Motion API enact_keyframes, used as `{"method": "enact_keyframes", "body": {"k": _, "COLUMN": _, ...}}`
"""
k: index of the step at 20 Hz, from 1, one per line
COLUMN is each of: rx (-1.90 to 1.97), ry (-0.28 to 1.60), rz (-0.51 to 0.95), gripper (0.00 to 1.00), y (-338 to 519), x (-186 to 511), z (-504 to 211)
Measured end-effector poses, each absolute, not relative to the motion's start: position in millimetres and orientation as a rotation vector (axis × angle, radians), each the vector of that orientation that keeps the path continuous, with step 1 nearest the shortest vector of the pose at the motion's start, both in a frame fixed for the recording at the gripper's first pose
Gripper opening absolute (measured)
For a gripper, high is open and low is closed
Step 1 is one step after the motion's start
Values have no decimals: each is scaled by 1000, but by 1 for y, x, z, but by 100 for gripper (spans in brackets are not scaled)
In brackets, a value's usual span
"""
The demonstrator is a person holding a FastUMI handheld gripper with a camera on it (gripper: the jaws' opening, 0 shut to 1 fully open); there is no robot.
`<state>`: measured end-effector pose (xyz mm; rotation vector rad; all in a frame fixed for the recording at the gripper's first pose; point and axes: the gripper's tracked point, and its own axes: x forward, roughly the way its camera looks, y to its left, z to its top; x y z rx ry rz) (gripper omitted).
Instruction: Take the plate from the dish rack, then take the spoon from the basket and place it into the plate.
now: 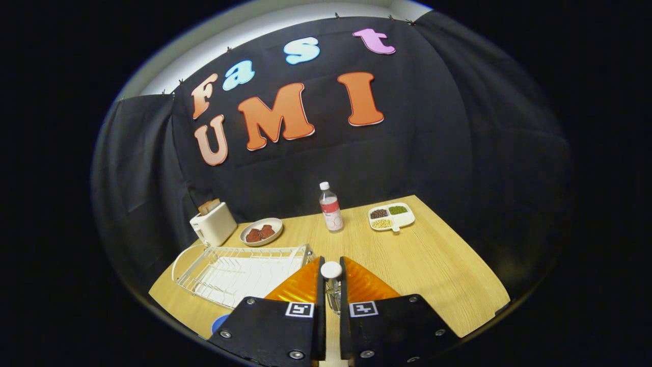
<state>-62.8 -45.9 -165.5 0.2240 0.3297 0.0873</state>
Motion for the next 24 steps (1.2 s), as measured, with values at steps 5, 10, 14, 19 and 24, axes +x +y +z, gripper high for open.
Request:
{"method": "enact_keyframes", "body": {"k": 5, "rx": 287, "ry": 318, "rz": 166, "gripper": 11, "y": -24, "x": -75, "z": -136}}
{"method": "enact_keyframes", "body": {"k": 10, "rx": 298, "ry": 346, "rz": 326, "gripper": 11, "y": 31, "x": -99, "z": -130}}
{"method": "enact_keyframes", "body": {"k": 14, "rx": 300, "ry": 402, "rz": 435, "gripper": 11, "y": 71, "x": -106, "z": -145}}
{"method": "enact_keyframes", "body": {"k": 19, "rx": 297, "ry": 471, "rz": 554, "gripper": 11, "y": 108, "x": -118, "z": -166}}
{"method": "enact_keyframes", "body": {"k": 24, "rx": 294, "ry": 553, "rz": 648, "gripper": 11, "y": 144, "x": -130, "z": -200}}
